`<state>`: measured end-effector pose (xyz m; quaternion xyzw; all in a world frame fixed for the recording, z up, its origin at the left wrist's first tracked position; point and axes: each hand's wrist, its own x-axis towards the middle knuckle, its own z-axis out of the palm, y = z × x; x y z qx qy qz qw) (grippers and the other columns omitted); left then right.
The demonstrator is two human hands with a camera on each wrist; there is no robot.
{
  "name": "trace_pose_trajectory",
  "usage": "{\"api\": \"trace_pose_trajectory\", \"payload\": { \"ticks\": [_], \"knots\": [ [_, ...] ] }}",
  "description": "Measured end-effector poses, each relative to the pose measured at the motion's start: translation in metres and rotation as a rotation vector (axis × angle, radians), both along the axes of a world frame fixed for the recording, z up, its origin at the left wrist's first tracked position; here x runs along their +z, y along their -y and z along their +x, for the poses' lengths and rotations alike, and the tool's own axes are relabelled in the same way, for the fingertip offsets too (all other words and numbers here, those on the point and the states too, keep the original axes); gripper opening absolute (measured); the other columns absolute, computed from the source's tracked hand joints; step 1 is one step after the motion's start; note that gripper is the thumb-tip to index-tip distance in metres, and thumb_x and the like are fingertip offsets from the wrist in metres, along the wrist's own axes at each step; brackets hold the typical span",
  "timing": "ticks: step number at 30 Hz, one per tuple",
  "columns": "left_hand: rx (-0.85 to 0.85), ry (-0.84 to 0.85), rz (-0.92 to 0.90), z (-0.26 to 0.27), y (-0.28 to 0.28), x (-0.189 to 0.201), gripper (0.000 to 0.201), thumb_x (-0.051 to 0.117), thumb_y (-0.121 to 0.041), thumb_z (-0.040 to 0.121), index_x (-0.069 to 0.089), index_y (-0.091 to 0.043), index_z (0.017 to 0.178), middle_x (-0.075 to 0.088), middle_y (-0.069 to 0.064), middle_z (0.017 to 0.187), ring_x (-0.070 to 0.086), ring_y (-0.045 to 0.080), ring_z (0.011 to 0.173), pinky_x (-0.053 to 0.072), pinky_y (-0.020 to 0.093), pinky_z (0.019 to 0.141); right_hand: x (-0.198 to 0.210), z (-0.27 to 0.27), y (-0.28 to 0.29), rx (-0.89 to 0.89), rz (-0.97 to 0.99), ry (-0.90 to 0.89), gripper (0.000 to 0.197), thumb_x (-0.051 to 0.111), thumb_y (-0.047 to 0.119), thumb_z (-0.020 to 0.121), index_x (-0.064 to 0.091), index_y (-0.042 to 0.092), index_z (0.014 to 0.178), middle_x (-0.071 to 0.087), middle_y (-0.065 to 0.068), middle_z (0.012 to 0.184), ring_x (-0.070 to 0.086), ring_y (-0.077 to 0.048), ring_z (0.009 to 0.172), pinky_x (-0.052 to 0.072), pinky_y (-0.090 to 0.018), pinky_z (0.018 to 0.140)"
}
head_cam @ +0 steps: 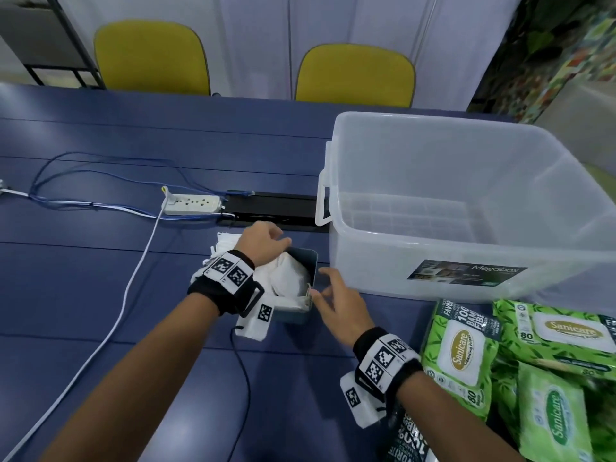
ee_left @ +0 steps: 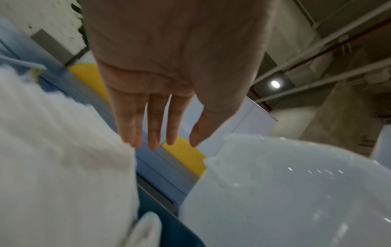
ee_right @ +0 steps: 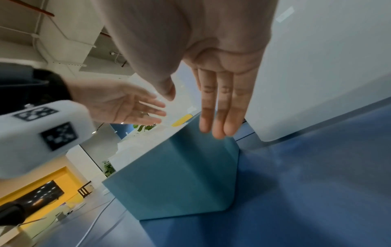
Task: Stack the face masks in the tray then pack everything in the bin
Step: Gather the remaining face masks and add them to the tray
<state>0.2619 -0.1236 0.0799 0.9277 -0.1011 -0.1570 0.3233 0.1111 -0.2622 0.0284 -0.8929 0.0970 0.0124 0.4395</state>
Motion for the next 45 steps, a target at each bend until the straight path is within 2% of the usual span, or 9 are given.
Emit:
{"api": "trace_pose_trajectory", "payload": {
  "ticks": [7, 11, 16, 21, 23, 25, 32, 37, 45],
  "knots": [
    [0.247, 0.156, 0.098, 0.009, -0.083, -0.018, 0.045, 0.064, -0.026, 0.087, 0.055, -0.004, 0.126, 0.053, 0.023, 0.128, 0.043, 0.037, 0.125, 0.030, 0.040, 0.106, -0.014, 0.033, -0.007, -0.006, -0.038, -0.282, 0.062, 0.044, 0.044, 0.096, 0.024, 0.014, 0.146, 0.064, -0.022, 0.110, 0.065, -0.038, 0.092, 0.055, -0.045, 0.078],
    [0.361, -0.217, -0.008, 0.000, -0.107, -0.034, 0.083, 0.053, -0.055, 0.088, 0.030, 0.002, 0.143, 0.035, 0.023, 0.147, 0.035, 0.037, 0.134, 0.030, 0.042, 0.109, -0.006, 0.037, -0.015, -0.012, 0.039, -0.383, 0.026, 0.039, 0.029, 0.099, 0.042, 0.010, 0.118, 0.064, -0.019, 0.085, 0.059, -0.020, 0.049, 0.053, -0.032, 0.042],
    [0.399, -0.434, -0.248, -0.016, -0.103, -0.034, 0.078, 0.041, -0.064, 0.089, 0.044, -0.003, 0.138, 0.045, 0.014, 0.142, 0.045, 0.032, 0.126, 0.038, 0.040, 0.093, 0.000, 0.032, -0.024, 0.022, 0.031, -0.395, 0.018, 0.030, 0.020, 0.102, 0.041, 0.006, 0.100, 0.060, -0.017, 0.068, 0.059, -0.023, 0.048, 0.055, -0.036, 0.049],
    [0.438, -0.355, -0.251, -0.039, -0.121, -0.023, 0.083, 0.041, -0.065, 0.088, 0.046, 0.004, 0.135, 0.040, 0.025, 0.143, 0.043, 0.040, 0.129, 0.034, 0.046, 0.106, 0.017, 0.021, -0.035, 0.074, 0.005, -0.335, 0.018, 0.032, 0.019, 0.100, 0.042, 0.005, 0.094, 0.057, -0.014, 0.065, 0.058, -0.022, 0.045, 0.051, -0.029, 0.041],
    [0.451, -0.307, -0.281, -0.052, -0.131, -0.007, 0.081, 0.042, -0.065, 0.087, 0.055, 0.007, 0.120, 0.063, 0.028, 0.109, 0.059, 0.041, 0.098, 0.047, 0.044, 0.085, 0.031, 0.017, -0.040, 0.118, -0.027, -0.279, 0.016, 0.032, 0.018, 0.099, 0.040, 0.008, 0.089, 0.058, -0.014, 0.066, 0.058, -0.023, 0.045, 0.052, -0.032, 0.043],
    [0.463, -0.221, -0.322, -0.064, -0.141, 0.015, 0.071, 0.043, -0.063, 0.088, 0.061, 0.003, 0.106, 0.052, 0.010, 0.067, 0.047, 0.026, 0.062, 0.037, 0.034, 0.059, 0.048, 0.014, -0.046, 0.166, -0.068, -0.206, 0.015, 0.032, 0.018, 0.097, 0.041, 0.008, 0.090, 0.060, -0.015, 0.066, 0.061, -0.029, 0.049, 0.056, -0.037, 0.047],
    [0.441, 0.067, -0.448, -0.087, -0.164, 0.103, 0.050, 0.044, -0.064, 0.089, 0.062, -0.019, 0.077, 0.063, 0.011, 0.096, 0.056, 0.027, 0.088, 0.045, 0.045, 0.092, 0.122, 0.006, -0.053, 0.194, -0.096, 0.112, 0.016, 0.034, 0.021, 0.099, 0.042, 0.010, 0.091, 0.061, -0.012, 0.066, 0.066, -0.033, 0.054, 0.056, -0.042, 0.053],
    [0.379, 0.241, -0.614, -0.093, -0.148, 0.169, 0.068, 0.045, -0.086, 0.058, 0.055, -0.022, 0.077, 0.058, 0.007, 0.091, 0.051, 0.019, 0.084, 0.045, 0.043, 0.083, 0.183, 0.002, -0.030, 0.101, -0.121, 0.370, 0.020, 0.038, 0.018, 0.098, 0.043, 0.020, 0.079, 0.061, -0.016, 0.066, 0.063, -0.035, 0.058, 0.052, -0.049, 0.057],
    [0.112, 0.176, -0.790, -0.076, -0.036, 0.222, 0.078, 0.049, -0.095, 0.046, 0.054, -0.028, 0.085, 0.054, 0.004, 0.093, 0.048, 0.014, 0.088, 0.038, 0.038, 0.084, 0.246, -0.001, 0.082, -0.158, -0.255, 0.460, 0.030, 0.038, 0.017, 0.097, 0.043, 0.007, 0.069, 0.057, -0.012, 0.061, 0.063, -0.036, 0.063, 0.050, -0.051, 0.063]
  ]
}}
